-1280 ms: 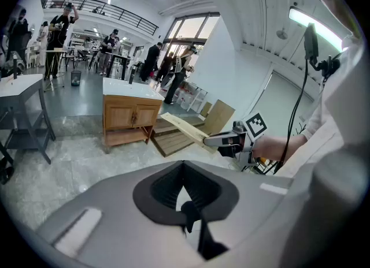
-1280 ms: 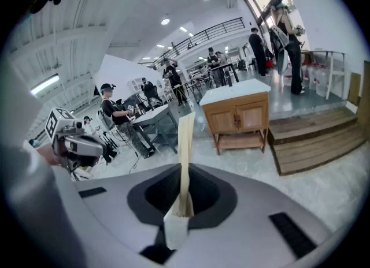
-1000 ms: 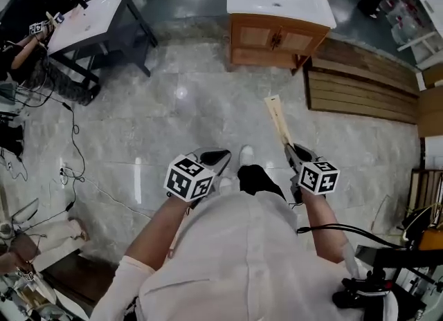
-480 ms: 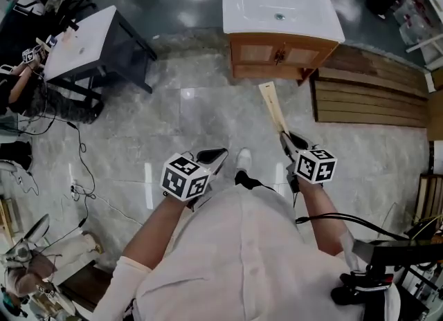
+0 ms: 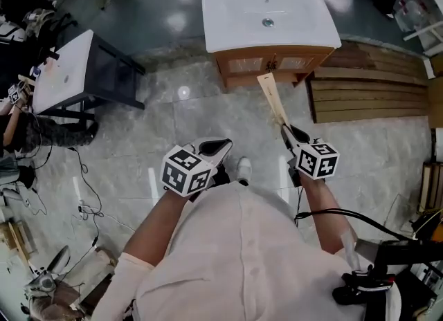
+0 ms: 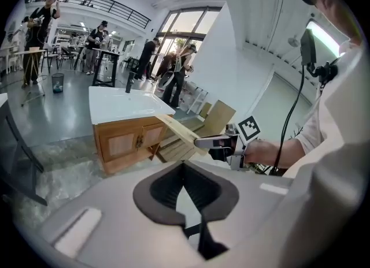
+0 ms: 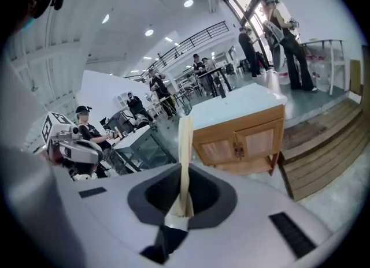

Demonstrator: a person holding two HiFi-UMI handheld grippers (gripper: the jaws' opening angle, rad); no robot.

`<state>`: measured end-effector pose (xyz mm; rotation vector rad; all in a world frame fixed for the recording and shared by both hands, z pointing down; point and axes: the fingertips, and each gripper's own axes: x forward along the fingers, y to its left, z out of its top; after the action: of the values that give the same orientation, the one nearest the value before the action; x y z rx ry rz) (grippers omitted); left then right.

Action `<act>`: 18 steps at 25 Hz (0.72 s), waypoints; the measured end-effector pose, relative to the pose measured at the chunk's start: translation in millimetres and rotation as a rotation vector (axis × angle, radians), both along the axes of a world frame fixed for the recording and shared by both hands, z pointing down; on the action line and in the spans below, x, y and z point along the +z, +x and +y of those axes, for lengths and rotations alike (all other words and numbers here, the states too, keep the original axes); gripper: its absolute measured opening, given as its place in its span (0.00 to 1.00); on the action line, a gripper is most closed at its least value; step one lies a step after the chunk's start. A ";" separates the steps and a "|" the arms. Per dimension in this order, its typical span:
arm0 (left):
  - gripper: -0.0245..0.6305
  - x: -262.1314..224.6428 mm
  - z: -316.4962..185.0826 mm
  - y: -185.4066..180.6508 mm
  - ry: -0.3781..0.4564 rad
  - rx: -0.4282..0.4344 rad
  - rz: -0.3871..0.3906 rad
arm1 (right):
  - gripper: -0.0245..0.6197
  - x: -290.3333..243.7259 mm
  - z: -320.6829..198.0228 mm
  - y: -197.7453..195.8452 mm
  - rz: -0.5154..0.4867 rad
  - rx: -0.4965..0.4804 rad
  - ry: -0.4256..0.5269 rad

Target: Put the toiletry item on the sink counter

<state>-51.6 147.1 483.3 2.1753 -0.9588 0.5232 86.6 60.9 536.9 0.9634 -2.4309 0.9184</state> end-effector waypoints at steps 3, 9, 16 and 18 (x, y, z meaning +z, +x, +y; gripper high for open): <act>0.05 5.3 -31.8 -4.9 -0.001 0.044 0.018 | 0.08 4.2 -26.1 0.9 0.013 0.049 -0.003; 0.05 8.8 -105.5 -25.7 -0.004 0.153 0.038 | 0.08 1.4 -82.3 -3.2 0.045 0.161 -0.011; 0.05 -0.1 -192.4 -59.5 0.021 0.282 0.042 | 0.08 -5.5 -162.7 -14.0 0.065 0.298 0.018; 0.05 0.6 -210.9 -69.3 0.027 0.307 0.037 | 0.08 -6.4 -183.8 -14.7 0.067 0.334 0.035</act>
<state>-120.9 -63.8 484.0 2.3623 -0.6172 0.6135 71.9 -123.0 530.5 1.4191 -2.2767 0.9342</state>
